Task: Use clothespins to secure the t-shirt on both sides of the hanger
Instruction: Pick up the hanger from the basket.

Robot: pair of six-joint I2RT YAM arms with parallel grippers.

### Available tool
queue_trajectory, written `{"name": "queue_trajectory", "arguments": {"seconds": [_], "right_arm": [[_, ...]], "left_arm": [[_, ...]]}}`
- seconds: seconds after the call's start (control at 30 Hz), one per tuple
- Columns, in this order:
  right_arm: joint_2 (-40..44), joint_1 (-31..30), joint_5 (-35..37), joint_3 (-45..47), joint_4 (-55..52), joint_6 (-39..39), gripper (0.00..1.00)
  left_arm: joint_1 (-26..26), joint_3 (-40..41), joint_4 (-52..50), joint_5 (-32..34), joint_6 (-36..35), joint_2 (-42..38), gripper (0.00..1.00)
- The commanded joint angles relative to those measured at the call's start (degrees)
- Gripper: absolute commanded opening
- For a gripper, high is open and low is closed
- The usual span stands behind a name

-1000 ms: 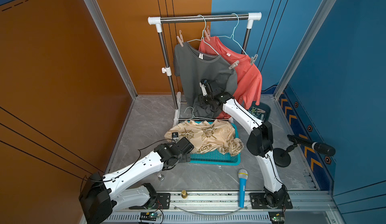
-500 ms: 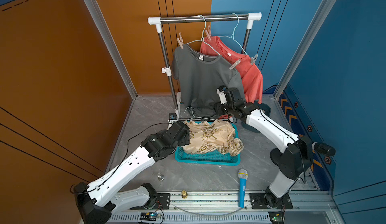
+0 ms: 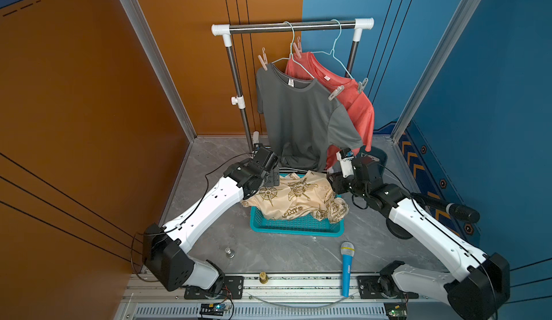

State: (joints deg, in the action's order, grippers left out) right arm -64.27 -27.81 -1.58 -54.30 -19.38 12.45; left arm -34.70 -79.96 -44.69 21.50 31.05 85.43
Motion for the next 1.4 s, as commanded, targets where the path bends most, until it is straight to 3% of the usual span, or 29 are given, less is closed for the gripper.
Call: {"name": "queue_trajectory", "arguments": {"seconds": [0.0, 0.3, 0.43, 0.9, 1.03, 1.37], "right_arm": [[4.3, 0.8, 4.7, 3.6, 2.3, 0.8, 0.51], [8.2, 4.0, 8.0, 5.8, 0.2, 2.3, 0.51], [8.6, 6.7, 7.1, 6.4, 0.9, 3.5, 0.51], [8.5, 11.1, 5.3, 7.8, 2.0, 5.0, 0.5], [8.4, 11.5, 5.2, 8.0, 2.1, 5.1, 0.5], [8.1, 12.0, 5.0, 8.4, 2.0, 5.3, 0.5]], "left_arm": [[0.9, -4.2, 0.5, -2.6, -0.9, 5.2, 0.98], [3.3, -14.8, 1.7, -7.6, -1.6, 20.0, 0.99], [4.8, -19.4, 1.7, -8.7, -2.0, 25.5, 0.94], [7.1, -30.3, 1.6, -9.5, -2.8, 38.4, 0.87], [7.3, -32.6, 1.6, -10.3, -2.3, 40.7, 0.8], [6.7, -36.3, 1.7, -11.1, -3.4, 43.2, 0.45]]}}
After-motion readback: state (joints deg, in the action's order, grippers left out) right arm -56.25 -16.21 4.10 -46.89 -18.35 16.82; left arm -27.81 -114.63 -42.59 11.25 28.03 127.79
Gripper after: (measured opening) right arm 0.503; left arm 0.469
